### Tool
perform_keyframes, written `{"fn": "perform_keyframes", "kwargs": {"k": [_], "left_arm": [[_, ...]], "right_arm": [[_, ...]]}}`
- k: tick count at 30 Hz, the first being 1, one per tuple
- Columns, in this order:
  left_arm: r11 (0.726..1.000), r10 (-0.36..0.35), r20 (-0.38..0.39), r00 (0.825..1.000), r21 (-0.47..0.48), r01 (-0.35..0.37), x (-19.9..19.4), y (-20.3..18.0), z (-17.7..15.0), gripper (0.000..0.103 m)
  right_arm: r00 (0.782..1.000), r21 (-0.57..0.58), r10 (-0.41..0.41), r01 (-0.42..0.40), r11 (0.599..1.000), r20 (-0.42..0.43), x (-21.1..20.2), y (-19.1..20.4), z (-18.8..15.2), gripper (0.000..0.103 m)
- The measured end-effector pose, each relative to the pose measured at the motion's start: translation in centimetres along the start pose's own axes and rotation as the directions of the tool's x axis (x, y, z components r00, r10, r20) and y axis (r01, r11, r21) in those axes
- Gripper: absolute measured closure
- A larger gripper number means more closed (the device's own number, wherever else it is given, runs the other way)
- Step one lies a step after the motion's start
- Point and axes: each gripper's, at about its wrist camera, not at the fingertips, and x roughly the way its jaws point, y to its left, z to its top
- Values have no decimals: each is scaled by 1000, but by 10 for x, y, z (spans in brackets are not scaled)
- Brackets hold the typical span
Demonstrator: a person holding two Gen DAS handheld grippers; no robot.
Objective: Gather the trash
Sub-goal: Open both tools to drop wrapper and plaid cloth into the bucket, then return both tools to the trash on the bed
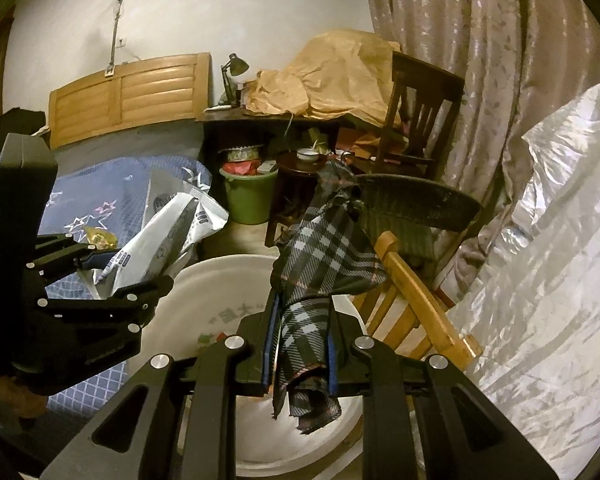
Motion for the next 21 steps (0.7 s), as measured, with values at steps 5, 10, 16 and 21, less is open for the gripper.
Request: {"fn": "perform_keyframes", "kwargs": {"k": [5,10,16,21], "left_arm": [[1000,-2,-10,1000,-8,2,5,2,3,37],[999,-10,-25,1000,-35,9,9,10,3,37],[999,-5,-27,1000,-35,4,6,9,-1,36],[998,46,1,999,-42,-46,-7,16,-7,30]], "right_arm": [[1000,-2,-1,1,1000,3,6,-4,3,61],[1000,30,3,-4,1000,10,6,-12,1,60],[1000,49,-7,6,999,14,4,-17,-3,60],[999,75,-13,9,997,51,-6,-15,-9,60]]}}
